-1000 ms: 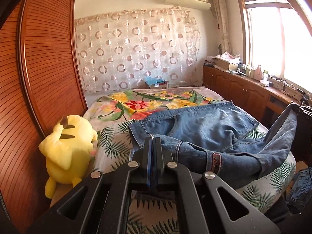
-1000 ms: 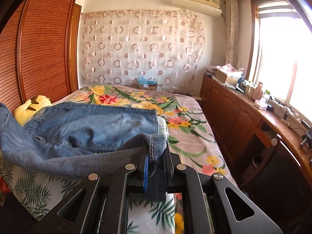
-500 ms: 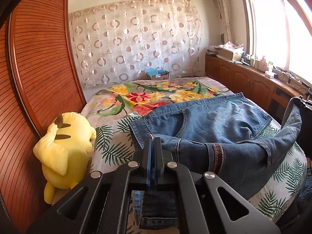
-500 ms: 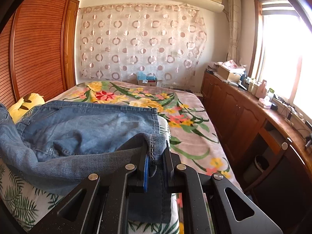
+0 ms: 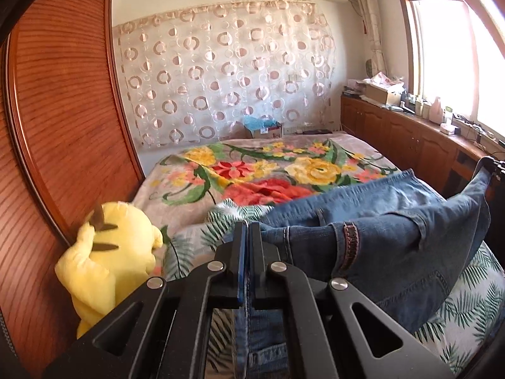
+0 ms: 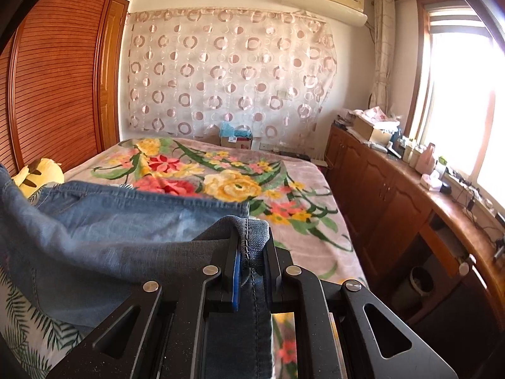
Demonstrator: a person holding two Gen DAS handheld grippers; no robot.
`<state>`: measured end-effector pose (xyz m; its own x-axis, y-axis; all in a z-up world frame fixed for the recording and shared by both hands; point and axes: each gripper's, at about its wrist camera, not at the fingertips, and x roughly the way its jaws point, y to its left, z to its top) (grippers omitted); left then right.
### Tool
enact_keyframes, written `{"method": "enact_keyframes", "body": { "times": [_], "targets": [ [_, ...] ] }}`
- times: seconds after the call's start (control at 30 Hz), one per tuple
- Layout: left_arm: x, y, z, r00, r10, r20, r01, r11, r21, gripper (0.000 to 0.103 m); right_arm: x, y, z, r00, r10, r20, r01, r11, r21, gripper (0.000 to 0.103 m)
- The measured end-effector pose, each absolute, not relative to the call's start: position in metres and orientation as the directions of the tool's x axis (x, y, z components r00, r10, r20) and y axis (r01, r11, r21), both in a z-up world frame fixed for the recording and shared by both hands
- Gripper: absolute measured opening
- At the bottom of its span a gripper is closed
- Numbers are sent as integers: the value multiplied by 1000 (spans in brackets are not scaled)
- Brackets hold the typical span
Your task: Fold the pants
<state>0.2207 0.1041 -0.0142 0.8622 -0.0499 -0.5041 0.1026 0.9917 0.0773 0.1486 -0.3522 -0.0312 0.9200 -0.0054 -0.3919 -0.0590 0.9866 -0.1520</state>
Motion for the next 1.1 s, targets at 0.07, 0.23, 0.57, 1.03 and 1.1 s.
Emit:
{"method": "enact_keyframes", "body": {
  "times": [0.07, 0.23, 0.57, 1.03, 1.1],
  "targets": [
    [231, 105, -11, 866, -42, -499, 98, 991, 87, 2, 159, -352, -29, 923, -9, -386, -59, 985, -163, 11],
    [263, 103, -8, 866, -26, -498, 93, 990, 110, 2, 185, -350, -33, 925, -11, -379, -63, 982, -180, 11],
    [323, 111, -18, 854, 15, -520, 64, 989, 134, 2, 234, -344, -45, 918, -7, -396, -83, 974, -209, 11],
    [376, 107, -70, 770, 39, -637, 62, 989, 135, 2, 326, -337, -88, 825, -17, -565, -114, 974, -196, 11],
    [374, 108, -70, 763, 23, -646, 68, 991, 117, 3, 334, -338, -82, 822, -19, -569, -103, 978, -182, 12]
  ]
}}
